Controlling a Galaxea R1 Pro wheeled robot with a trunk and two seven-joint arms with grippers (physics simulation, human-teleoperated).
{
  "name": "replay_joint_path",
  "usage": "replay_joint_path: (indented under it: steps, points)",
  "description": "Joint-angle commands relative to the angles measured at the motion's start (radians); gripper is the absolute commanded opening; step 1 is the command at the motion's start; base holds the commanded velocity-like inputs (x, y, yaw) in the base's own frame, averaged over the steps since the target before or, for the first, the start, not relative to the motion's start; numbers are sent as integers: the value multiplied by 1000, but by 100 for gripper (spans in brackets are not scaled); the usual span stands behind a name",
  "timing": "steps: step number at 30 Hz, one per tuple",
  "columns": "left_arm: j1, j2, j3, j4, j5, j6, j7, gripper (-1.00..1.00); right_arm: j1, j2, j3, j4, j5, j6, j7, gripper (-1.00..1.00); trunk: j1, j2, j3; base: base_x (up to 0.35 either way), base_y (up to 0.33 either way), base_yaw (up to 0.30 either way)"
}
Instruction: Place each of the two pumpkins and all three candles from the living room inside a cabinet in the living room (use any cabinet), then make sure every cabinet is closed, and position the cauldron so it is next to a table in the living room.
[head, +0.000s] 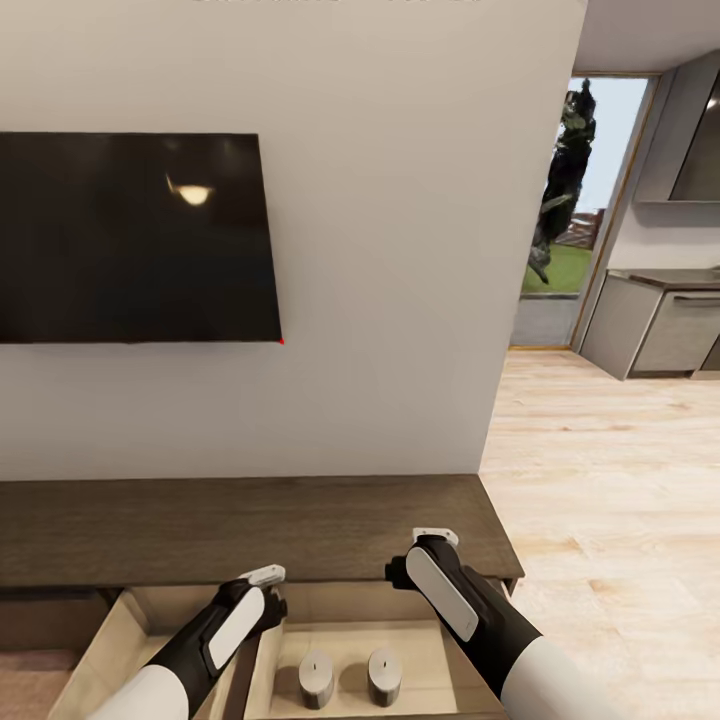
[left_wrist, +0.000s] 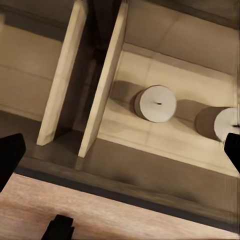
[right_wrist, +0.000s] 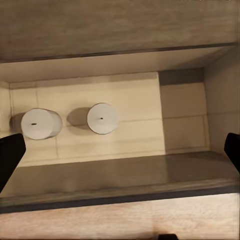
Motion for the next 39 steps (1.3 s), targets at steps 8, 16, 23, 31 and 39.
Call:
replay_joint_path:
  steps: [8, 16, 23, 31, 39]
  points:
    - [-1, 7, -5, 7, 11, -11, -4, 100, -1, -2, 3, -3, -8, 4, -9, 100, -31, 56, 24, 0, 0, 0]
    - [-1, 5, -8, 48, 7, -15, -6, 100, -1, -1, 5, -3, -7, 4, -9, 100, -61, 112, 49, 0, 0, 0]
    - [-1, 4, -8, 49, 5, -16, -6, 100, -1, -2, 5, -3, -7, 4, -8, 100, -88, 161, 71, 0, 0, 0]
    - [-1, 3, -8, 49, 5, -16, -6, 100, -1, -5, 5, -3, -8, 4, -4, 100, -119, 217, 96, 0, 0, 0]
    - [-1, 6, -8, 49, 5, -16, -6, 100, -1, -7, 5, -5, -7, 3, -4, 100, -150, 273, 121, 0, 0, 0]
